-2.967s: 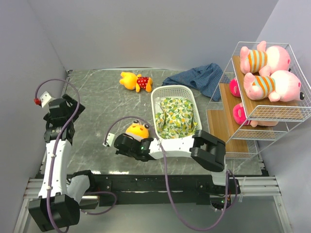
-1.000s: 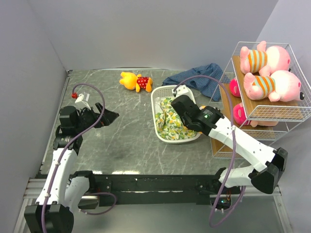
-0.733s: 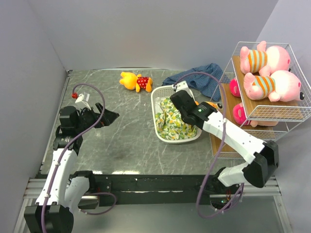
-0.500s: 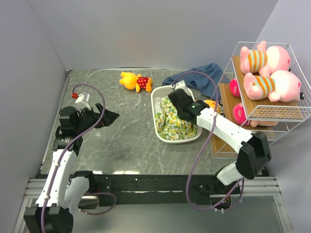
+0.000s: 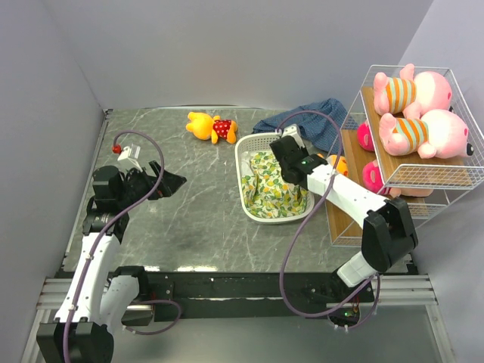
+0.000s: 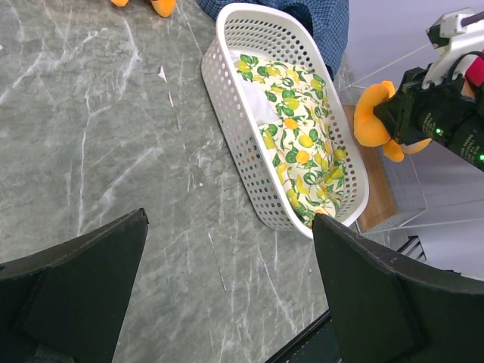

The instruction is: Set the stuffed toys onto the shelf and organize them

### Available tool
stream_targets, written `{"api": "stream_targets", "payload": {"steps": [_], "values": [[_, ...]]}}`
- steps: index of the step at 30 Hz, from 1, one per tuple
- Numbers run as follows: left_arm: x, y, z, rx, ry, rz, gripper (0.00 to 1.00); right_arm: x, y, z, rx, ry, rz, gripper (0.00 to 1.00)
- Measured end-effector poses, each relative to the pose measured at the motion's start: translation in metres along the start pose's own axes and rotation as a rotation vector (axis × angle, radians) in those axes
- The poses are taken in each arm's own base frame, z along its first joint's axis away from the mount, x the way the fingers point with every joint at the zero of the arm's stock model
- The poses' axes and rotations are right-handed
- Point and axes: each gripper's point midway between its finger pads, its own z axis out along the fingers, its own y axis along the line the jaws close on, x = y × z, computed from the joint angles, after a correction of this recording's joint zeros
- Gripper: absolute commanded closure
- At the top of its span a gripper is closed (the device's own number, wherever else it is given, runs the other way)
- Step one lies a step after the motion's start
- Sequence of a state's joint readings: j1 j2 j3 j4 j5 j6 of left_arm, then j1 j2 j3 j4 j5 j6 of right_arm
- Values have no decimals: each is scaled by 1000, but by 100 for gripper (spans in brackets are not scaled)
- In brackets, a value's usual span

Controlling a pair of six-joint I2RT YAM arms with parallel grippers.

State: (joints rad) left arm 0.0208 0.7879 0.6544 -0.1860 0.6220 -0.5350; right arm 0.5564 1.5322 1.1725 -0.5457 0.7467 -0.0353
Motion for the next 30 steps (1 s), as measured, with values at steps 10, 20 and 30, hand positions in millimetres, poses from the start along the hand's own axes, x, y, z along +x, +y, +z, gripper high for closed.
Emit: {"api": "stream_targets", "payload": {"steps": [10,20,30], "values": [[0,-1,0,2,0,3,4,13,-18,21,86,26,-36,80],[1,-2,0,1,-1,6,4,31,-16,41,64,12,-146,76],[1,-2,0,0,1,4,4,22,-25,54,65,-34,-168,64]]}}
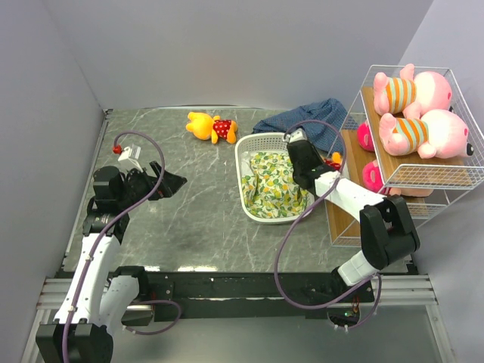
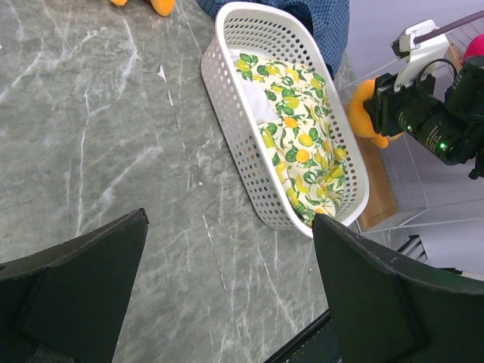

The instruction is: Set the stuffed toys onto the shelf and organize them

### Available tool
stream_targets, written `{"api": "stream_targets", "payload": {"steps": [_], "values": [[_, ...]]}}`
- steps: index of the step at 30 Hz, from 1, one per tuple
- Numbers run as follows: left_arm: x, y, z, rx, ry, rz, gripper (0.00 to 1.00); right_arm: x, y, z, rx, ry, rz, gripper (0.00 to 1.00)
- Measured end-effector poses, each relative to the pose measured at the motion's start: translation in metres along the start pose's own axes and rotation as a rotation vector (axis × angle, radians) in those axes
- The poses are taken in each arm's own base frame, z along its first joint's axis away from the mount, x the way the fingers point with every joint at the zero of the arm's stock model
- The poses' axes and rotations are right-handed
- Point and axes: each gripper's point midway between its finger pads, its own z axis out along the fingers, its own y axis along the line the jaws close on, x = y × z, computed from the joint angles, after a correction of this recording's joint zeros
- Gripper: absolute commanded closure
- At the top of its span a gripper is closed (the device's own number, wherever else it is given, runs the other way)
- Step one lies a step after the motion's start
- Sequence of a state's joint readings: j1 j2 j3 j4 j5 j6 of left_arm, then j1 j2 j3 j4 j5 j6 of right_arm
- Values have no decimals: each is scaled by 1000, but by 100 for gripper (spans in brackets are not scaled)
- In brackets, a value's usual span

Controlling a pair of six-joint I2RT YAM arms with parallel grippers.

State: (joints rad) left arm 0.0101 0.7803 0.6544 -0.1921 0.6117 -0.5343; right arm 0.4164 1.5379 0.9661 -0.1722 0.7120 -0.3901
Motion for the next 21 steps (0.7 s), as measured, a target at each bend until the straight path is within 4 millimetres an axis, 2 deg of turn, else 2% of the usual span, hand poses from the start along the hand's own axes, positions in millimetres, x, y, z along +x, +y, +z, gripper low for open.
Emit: {"api": "stream_targets", "payload": {"steps": [3,9,16,21], "values": [[0,0,0,-1,0,0,4,1,-3,3,3,1,-2,63],[0,1,0,-5,-3,1,4,10,3,9,-19,9,-26,62],[0,1,0,-5,-3,1,4,26,22,19,-80,63,-51,63],[0,1,0,-5,-3,1,4,24,31,18,-124,57,-35,63]]}}
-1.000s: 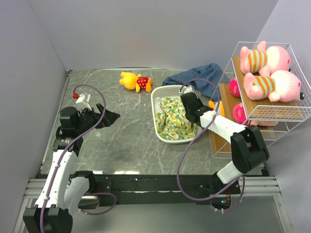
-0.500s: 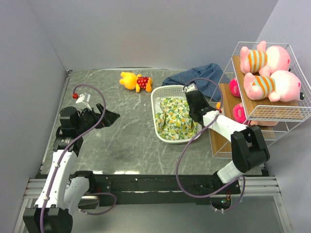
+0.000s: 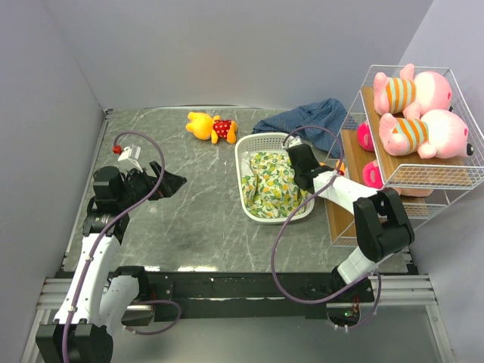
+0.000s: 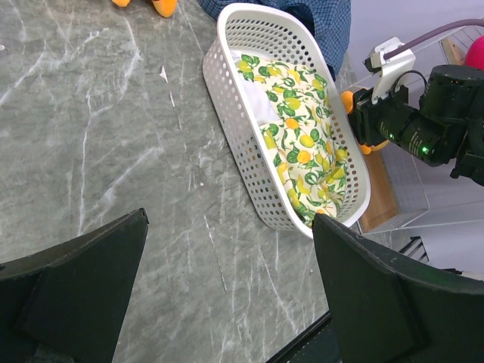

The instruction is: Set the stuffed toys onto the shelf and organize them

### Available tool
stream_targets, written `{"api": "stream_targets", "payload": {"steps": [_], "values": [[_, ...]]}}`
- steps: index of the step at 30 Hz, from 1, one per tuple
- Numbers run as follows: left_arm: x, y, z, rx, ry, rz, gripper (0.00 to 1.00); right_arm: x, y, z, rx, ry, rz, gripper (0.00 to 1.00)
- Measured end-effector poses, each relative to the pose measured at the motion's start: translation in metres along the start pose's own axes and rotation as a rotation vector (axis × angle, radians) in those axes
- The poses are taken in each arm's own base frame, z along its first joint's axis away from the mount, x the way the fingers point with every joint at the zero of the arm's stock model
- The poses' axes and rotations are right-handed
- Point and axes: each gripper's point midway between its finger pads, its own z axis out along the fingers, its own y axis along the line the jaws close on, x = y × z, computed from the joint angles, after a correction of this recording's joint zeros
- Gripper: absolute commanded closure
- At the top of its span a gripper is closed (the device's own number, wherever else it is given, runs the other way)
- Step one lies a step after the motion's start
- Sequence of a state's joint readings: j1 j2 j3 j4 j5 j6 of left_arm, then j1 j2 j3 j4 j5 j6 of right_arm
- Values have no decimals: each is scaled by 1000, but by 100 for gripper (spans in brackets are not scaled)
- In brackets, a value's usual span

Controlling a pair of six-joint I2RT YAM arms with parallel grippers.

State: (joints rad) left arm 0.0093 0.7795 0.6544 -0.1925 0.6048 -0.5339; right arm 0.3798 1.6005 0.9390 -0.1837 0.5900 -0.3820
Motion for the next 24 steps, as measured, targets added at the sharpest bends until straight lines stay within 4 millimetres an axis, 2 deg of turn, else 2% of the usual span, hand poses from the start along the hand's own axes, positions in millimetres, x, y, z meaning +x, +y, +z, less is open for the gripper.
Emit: {"api": "stream_targets", "payload": {"steps": [7,24], "values": [[0,-1,-1,2,-3,3,4,-3,-2,6,4,12,23,60],[-1,-1,-1,2,-3,3,4,26,-11,21,48,131,26,65]]}}
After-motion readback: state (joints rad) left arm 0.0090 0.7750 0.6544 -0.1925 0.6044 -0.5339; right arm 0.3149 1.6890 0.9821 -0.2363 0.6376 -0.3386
